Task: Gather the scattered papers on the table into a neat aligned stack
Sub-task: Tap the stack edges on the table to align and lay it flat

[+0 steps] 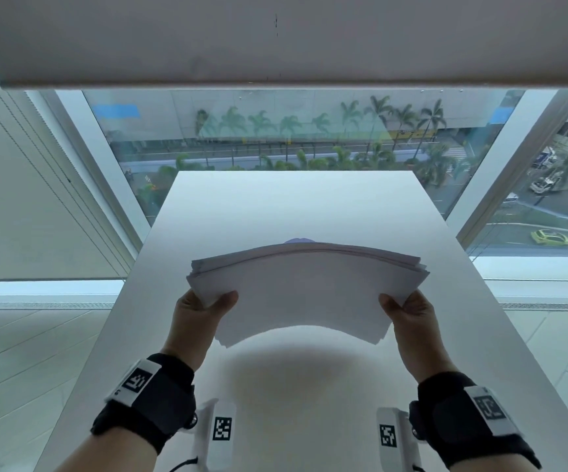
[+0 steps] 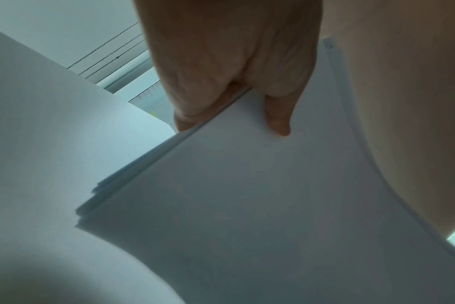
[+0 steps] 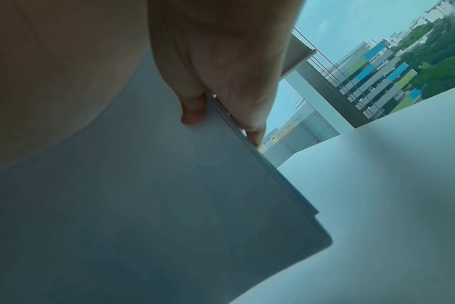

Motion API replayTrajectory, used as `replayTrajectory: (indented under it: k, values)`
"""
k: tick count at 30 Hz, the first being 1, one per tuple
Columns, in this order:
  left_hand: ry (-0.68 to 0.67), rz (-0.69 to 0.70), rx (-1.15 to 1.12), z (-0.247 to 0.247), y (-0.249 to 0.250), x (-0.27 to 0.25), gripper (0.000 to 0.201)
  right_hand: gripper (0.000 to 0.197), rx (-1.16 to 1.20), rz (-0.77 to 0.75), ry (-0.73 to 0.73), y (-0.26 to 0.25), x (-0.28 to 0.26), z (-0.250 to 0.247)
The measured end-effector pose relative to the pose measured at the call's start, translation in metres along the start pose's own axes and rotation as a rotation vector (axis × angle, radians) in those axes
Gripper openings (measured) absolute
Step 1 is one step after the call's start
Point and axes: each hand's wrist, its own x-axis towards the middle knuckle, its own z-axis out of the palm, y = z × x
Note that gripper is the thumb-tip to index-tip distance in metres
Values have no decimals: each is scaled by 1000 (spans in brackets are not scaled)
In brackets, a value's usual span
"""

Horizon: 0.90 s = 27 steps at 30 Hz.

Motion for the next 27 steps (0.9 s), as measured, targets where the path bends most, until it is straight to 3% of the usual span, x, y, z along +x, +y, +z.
replayTrajectory:
  k: [2, 6, 9, 13, 15, 17, 21, 27]
  values:
    - [-29, 11, -29, 0, 4, 2, 19, 26, 15, -3, -35, -2, 0, -4]
    - [-90, -4, -74, -1, 3, 8, 46, 29, 71, 18, -83, -2, 1, -11]
    - [-107, -3, -79, -4, -2, 10, 49, 35, 94, -2, -136, -3, 1, -11]
    - [-165, -8, -84, -2, -6, 13, 52, 26, 47, -4, -182, -10, 3, -5]
    - [-153, -48, -95, 1, -10, 16, 56, 40, 51, 41, -219, -4, 11, -5]
    - [-111, -84, -89, 6, -16, 21, 52, 51, 80, 106, -215, 3, 20, -3]
    - [-3, -123, -79, 12, -21, 27, 17, 23, 21, 123, -83, 7, 25, 12]
    - [-4, -41, -114, 7, -13, 20, 16, 28, 54, 56, -55, 4, 20, 13]
